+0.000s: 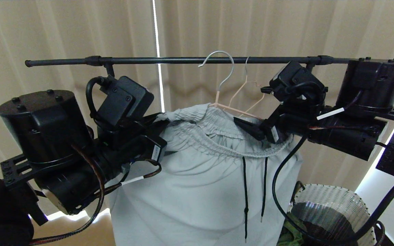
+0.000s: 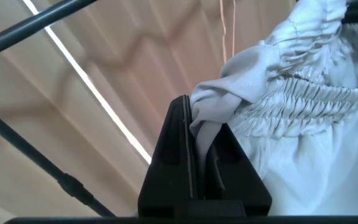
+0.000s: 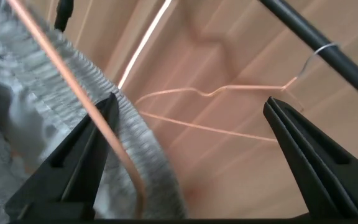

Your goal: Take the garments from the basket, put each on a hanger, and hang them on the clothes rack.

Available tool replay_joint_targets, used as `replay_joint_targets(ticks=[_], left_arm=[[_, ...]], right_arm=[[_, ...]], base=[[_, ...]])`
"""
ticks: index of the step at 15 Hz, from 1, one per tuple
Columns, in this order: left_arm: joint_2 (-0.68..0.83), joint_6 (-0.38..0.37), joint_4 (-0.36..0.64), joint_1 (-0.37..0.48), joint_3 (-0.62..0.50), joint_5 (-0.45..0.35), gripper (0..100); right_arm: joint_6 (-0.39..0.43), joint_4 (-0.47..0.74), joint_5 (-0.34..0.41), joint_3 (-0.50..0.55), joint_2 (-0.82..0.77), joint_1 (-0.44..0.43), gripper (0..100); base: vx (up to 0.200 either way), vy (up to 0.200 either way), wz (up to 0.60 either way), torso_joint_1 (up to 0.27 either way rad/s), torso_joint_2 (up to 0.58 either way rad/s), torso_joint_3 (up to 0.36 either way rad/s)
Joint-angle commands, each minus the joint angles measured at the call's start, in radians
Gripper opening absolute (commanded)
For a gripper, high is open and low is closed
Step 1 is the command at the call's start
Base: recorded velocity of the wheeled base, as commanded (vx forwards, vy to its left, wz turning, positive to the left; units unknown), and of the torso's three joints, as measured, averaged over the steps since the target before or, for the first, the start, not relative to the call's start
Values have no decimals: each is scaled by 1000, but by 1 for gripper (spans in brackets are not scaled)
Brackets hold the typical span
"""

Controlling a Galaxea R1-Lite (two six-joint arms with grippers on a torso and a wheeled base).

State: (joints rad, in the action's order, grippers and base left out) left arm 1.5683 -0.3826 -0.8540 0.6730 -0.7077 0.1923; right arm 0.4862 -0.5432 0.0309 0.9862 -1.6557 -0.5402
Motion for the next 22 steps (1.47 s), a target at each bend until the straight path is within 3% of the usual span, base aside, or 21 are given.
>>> replay_joint_targets(ticks=[1,6,7,20,21,22], left_arm=[[-13,4,-2,2,2,-1,0],[-16,2,-45,10,20,-7,0],[-16,2,-45,10,22,-7,0],[-17,4,-45,8,57,-13,0],[-19,4,-45,8,57,-13,100],[-19,4,-45,8,57,-13,100]], right_arm=[[0,0,0,-4,-7,-3,100],[0,-1,1,-12,-7,-3,100],[0,-1,3,-14,-7,-4,0],[-1,-46,3,-52,2,-4,0],[-1,-52,3,-57,2,-4,0],[-1,-52,3,-57,2,-4,0]], base=[[0,0,0,0,0,0],[0,0,0,0,0,0],[0,0,0,0,0,0],[0,0,0,0,0,0],[0,0,0,0,0,0],[0,0,0,0,0,0]])
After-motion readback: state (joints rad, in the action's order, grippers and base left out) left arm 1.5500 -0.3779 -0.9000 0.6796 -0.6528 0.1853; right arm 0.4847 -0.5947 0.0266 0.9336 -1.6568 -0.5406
